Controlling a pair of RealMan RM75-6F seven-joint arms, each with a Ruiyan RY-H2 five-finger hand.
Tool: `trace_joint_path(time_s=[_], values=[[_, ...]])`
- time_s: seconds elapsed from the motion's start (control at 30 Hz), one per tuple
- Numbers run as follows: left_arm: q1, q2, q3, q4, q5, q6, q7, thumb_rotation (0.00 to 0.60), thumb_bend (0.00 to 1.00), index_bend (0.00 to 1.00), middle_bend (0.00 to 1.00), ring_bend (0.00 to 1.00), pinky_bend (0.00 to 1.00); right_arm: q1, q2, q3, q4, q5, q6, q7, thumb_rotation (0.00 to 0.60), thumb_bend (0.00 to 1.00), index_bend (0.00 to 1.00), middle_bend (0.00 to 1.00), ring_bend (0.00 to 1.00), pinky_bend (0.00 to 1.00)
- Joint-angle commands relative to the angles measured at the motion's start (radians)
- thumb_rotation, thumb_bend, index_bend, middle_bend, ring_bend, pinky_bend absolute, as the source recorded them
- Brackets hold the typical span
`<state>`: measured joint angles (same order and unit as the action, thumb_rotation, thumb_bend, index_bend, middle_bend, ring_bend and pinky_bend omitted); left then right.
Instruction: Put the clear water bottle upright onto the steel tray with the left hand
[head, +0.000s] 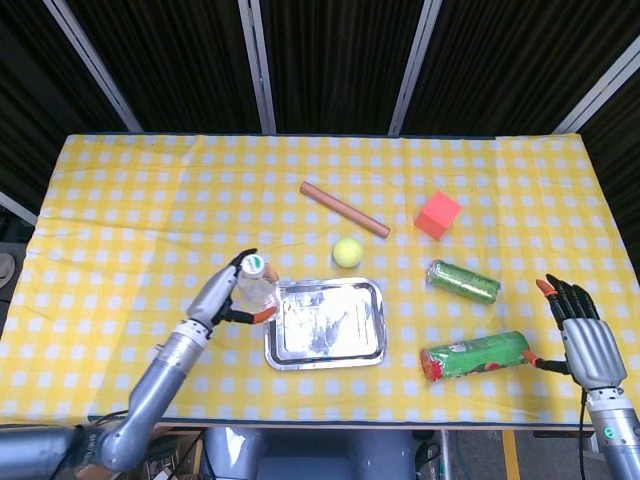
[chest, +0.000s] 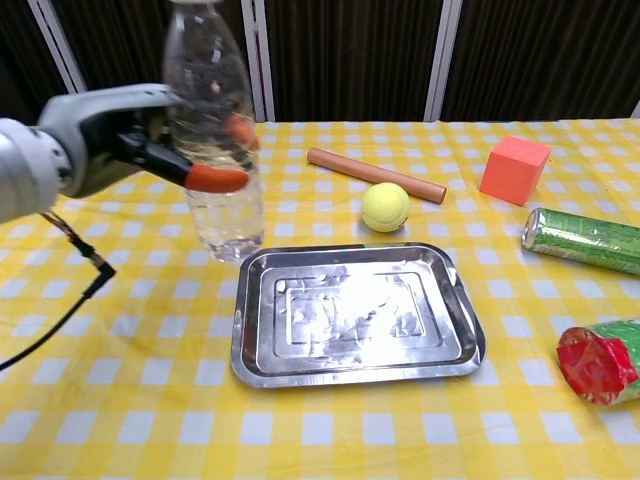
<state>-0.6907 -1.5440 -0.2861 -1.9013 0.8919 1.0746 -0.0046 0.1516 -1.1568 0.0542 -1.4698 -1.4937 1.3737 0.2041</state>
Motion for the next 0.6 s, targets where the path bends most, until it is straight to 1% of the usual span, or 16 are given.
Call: trace_joint_path(time_s=[0.03, 0.13, 0.23, 0.37, 0.47, 0.6], values=[[-0.088, -0.148, -0.033, 0.078, -0.098, 0.051, 0.104, 0.600, 0.50, 0.59, 0.47, 0.03, 0.04, 0.000, 0.000, 0.001, 0.003, 0.003, -0.001, 0.003, 0.600, 0.05, 0.01, 0.00, 0.00, 0.00], [-0.106, -0.204, -0.030, 0.137, -0.112, 0.066, 0.137, 0.600, 0.50, 0.59, 0.47, 0.03, 0.04, 0.001, 0.001, 0.004, 0.008, 0.007, -0.004, 0.010, 0.600, 0.05, 0.01, 0.00, 0.00, 0.00], [-0.109, -0.254, -0.033, 0.206, -0.104, 0.070, 0.123, 0.600, 0.50, 0.59, 0.47, 0.03, 0.04, 0.000, 0.001, 0.004, 0.010, 0.010, -0.005, 0.016, 0.600, 0.05, 0.01, 0.00, 0.00, 0.00], [-0.108, -0.305, -0.033, 0.298, -0.110, 0.012, 0.064, 0.600, 0.50, 0.59, 0.47, 0.03, 0.04, 0.001, 0.000, 0.005, 0.015, 0.013, -0.008, 0.017, 0.600, 0.05, 0.01, 0.00, 0.00, 0.00], [-0.111, -0.340, -0.023, 0.368, -0.090, -0.029, 0.031, 0.600, 0.49, 0.59, 0.47, 0.03, 0.04, 0.004, -0.004, 0.006, 0.019, 0.014, -0.013, 0.013, 0.600, 0.05, 0.01, 0.00, 0.00, 0.00], [-0.113, -0.374, -0.025, 0.424, -0.055, -0.065, -0.013, 0.600, 0.49, 0.60, 0.47, 0.03, 0.04, 0.007, -0.008, 0.006, 0.025, 0.019, -0.022, 0.013, 0.600, 0.05, 0.01, 0.00, 0.00, 0.00]])
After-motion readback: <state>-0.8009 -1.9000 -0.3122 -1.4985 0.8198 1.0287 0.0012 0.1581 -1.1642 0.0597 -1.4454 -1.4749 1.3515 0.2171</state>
